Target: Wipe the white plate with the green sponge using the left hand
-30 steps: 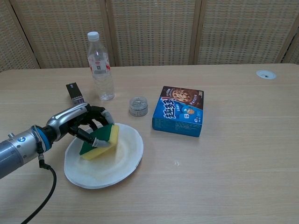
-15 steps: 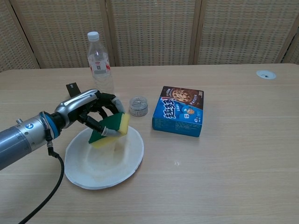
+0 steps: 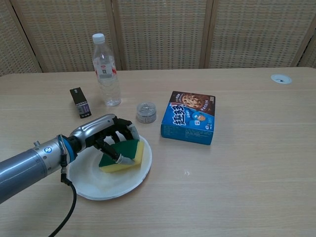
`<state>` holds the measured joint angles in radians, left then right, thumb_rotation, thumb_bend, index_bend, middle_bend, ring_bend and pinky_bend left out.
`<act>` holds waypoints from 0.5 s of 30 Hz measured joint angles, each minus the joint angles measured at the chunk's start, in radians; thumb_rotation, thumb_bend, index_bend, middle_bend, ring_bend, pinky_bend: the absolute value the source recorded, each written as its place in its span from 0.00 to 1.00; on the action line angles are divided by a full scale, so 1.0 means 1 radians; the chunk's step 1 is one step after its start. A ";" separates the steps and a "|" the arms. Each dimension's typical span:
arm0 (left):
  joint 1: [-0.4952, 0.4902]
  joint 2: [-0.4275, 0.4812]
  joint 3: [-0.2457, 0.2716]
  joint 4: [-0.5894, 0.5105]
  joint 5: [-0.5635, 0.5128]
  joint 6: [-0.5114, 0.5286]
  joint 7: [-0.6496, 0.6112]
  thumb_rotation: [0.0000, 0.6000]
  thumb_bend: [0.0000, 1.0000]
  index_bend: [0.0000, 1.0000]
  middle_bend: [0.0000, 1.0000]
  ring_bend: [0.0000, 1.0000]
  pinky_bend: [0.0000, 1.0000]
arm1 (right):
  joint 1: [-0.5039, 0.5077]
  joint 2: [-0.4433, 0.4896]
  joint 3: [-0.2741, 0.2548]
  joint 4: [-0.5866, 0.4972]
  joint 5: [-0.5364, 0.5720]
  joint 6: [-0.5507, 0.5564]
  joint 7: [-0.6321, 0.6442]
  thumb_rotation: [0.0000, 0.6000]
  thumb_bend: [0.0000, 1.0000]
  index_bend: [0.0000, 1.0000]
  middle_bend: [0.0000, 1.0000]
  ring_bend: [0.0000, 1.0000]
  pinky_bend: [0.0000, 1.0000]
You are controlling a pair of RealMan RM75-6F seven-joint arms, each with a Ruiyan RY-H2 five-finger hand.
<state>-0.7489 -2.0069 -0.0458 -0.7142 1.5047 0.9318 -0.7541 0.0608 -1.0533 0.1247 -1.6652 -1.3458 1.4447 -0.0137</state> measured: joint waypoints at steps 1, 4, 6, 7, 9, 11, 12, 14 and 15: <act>0.000 0.001 0.001 0.000 0.001 0.001 -0.001 1.00 0.04 0.53 0.46 0.33 0.44 | 0.000 0.000 0.000 -0.001 -0.001 0.000 0.001 1.00 0.00 0.00 0.00 0.00 0.00; 0.000 0.007 -0.001 -0.006 0.003 0.007 -0.005 1.00 0.04 0.53 0.46 0.33 0.44 | -0.001 0.002 0.000 -0.002 -0.001 0.001 0.002 1.00 0.00 0.00 0.00 0.00 0.00; -0.001 0.016 -0.007 -0.017 0.005 0.023 -0.010 1.00 0.05 0.53 0.46 0.33 0.44 | -0.001 0.002 0.000 -0.001 -0.001 0.002 0.004 1.00 0.00 0.00 0.00 0.00 0.00; -0.001 0.023 -0.010 -0.025 0.006 0.032 -0.012 1.00 0.05 0.53 0.46 0.33 0.44 | -0.002 0.003 0.000 -0.001 -0.002 0.003 0.005 1.00 0.00 0.00 0.00 0.00 0.00; -0.004 0.046 -0.016 -0.049 0.011 0.051 -0.013 1.00 0.04 0.53 0.46 0.33 0.44 | -0.002 0.004 -0.001 -0.002 -0.004 0.004 0.007 1.00 0.00 0.00 0.00 0.00 0.00; -0.006 0.071 -0.020 -0.072 0.016 0.063 -0.007 1.00 0.04 0.53 0.46 0.33 0.44 | -0.002 0.004 -0.001 -0.004 -0.005 0.004 0.008 1.00 0.00 0.00 0.00 0.00 0.00; -0.008 0.091 -0.021 -0.089 0.021 0.070 0.002 1.00 0.04 0.53 0.46 0.33 0.44 | -0.002 0.005 -0.001 -0.005 -0.006 0.005 0.007 1.00 0.00 0.00 0.00 0.00 0.00; -0.010 0.127 -0.020 -0.118 0.029 0.078 0.025 1.00 0.05 0.53 0.46 0.33 0.44 | -0.003 0.006 -0.002 -0.007 -0.008 0.006 0.006 1.00 0.00 0.00 0.00 0.00 0.00; -0.011 0.154 -0.018 -0.138 0.033 0.081 0.043 1.00 0.05 0.53 0.46 0.33 0.44 | -0.003 0.006 -0.002 -0.007 -0.009 0.006 0.006 1.00 0.00 0.00 0.00 0.00 0.00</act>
<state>-0.7600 -1.8525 -0.0641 -0.8523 1.5380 1.0131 -0.7109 0.0578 -1.0475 0.1225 -1.6726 -1.3546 1.4504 -0.0073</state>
